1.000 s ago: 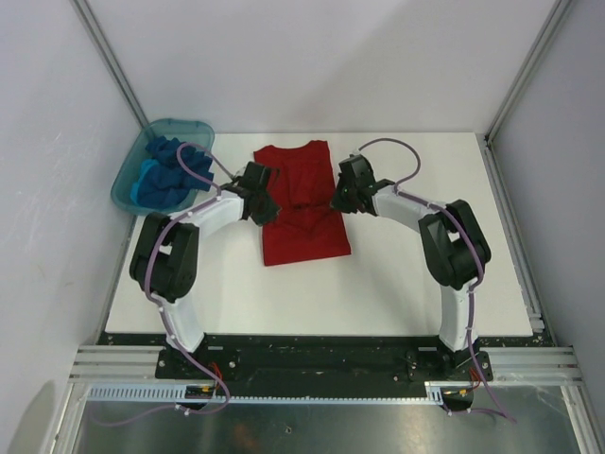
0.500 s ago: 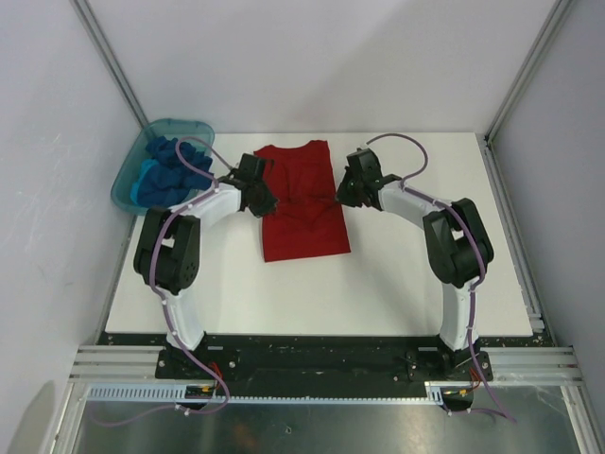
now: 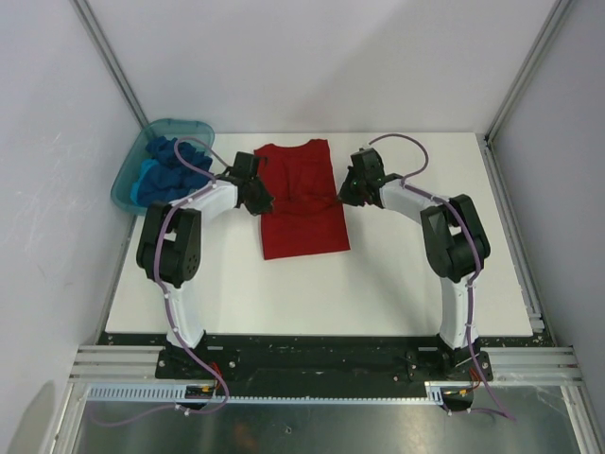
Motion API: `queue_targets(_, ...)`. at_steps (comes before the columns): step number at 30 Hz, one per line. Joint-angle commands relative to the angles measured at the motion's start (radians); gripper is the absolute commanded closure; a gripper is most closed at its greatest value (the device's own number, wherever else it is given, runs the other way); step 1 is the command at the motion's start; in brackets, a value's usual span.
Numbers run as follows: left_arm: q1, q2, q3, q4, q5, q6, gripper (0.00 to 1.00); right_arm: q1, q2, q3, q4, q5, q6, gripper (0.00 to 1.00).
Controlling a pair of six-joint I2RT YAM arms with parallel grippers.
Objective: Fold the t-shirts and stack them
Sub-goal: Fold the folded rectangular tshirt in 1/3 of the way
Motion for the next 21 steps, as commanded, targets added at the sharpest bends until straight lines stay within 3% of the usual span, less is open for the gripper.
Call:
queue_targets(1,0.017,0.017,0.050,0.025,0.019,0.049,1.00,-0.014,0.005,0.050,0.045,-0.007,-0.023,1.00)
queue_targets(4,0.025,0.017,0.050,0.028,0.018,0.061,1.00,-0.019,0.010,0.061,0.046,-0.020,-0.031,1.00)
queue_targets(6,0.032,0.014,0.055,0.032,0.022,0.080,0.91,-0.020,0.017,0.075,0.039,-0.027,-0.042,0.98)
queue_targets(11,0.059,-0.048,0.055,0.048,0.024,0.136,0.42,-0.021,0.018,0.141,-0.032,-0.017,-0.090,0.59)
queue_targets(13,0.064,-0.090,0.047,0.049,0.018,0.165,0.33,-0.019,0.002,0.158,-0.069,0.005,-0.110,0.51)
queue_targets(16,0.065,-0.151,0.004,0.048,0.033,0.179,0.38,-0.004,-0.034,0.165,-0.107,0.038,-0.133,0.51)
queue_targets(21,0.040,-0.187,-0.073,0.047,0.086,0.177,0.76,0.067,-0.062,0.145,-0.120,0.046,-0.178,0.69)
